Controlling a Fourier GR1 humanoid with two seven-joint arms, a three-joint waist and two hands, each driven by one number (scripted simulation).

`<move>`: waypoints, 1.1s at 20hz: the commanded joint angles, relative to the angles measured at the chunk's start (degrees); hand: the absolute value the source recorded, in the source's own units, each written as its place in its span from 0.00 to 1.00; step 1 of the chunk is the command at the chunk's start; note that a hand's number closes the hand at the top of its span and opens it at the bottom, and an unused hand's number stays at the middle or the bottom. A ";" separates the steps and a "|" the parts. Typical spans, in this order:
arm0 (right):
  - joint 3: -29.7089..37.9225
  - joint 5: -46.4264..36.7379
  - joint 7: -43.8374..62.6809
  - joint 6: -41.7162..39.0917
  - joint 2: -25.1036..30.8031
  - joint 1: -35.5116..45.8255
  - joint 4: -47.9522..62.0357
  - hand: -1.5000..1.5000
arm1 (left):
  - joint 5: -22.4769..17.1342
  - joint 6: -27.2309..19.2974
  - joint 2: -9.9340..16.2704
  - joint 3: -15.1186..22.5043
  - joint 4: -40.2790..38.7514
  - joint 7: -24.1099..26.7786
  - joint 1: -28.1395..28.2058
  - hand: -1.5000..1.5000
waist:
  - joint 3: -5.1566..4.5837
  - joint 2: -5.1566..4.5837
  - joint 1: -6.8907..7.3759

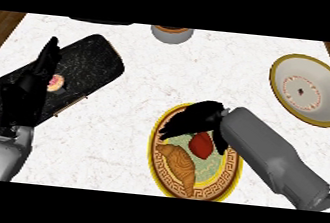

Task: Pick the bell pepper from the plate and place it in the bowl

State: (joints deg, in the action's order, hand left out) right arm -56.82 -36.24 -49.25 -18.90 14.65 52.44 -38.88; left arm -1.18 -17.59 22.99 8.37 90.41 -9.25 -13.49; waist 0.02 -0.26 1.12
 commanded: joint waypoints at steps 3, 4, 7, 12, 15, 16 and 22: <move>-0.41 -4.07 -6.40 2.25 -6.10 -0.66 10.41 0.00 | 2.21 0.12 -2.54 0.77 -1.88 2.00 -0.10 0.50 | 0.01 -0.16 0.03; -1.00 -5.60 -8.40 1.45 -3.51 1.04 7.21 1.00 | -0.25 2.27 -0.50 -2.42 -1.57 2.88 0.90 0.50 | -0.01 0.06 -0.22; -0.23 -6.19 -9.47 6.75 -5.53 -1.64 7.21 1.00 | -0.47 2.97 0.15 -3.18 0.41 -1.38 -0.96 0.50 | 0.01 0.08 -0.35; 2.68 -6.07 -13.18 6.13 -7.17 0.33 11.57 1.00 | 1.61 2.68 -0.93 -2.89 0.39 -0.49 0.42 0.50 | 0.00 0.03 -0.27; 2.06 -6.86 -14.64 7.63 -7.37 -1.94 11.82 1.00 | 1.43 2.80 -2.29 -3.34 -1.61 1.21 -0.83 0.50 | -0.01 -0.05 -0.54; 3.23 -6.37 -16.52 7.31 -6.33 -0.61 13.29 1.00 | 1.51 3.58 -0.58 -3.40 2.39 -1.76 0.67 0.50 | 0.02 0.00 0.00; 8.56 -2.50 -5.58 7.76 -6.24 -4.45 5.58 1.00 | 2.53 3.00 -1.93 -3.94 1.81 -0.16 2.94 0.50 | -0.04 0.54 -1.47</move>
State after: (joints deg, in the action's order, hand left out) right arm -51.76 -41.10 -57.67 -9.10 9.17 51.25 -30.83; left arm 1.19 -14.87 21.06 5.15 91.94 -10.05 -12.09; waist 0.03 0.18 0.49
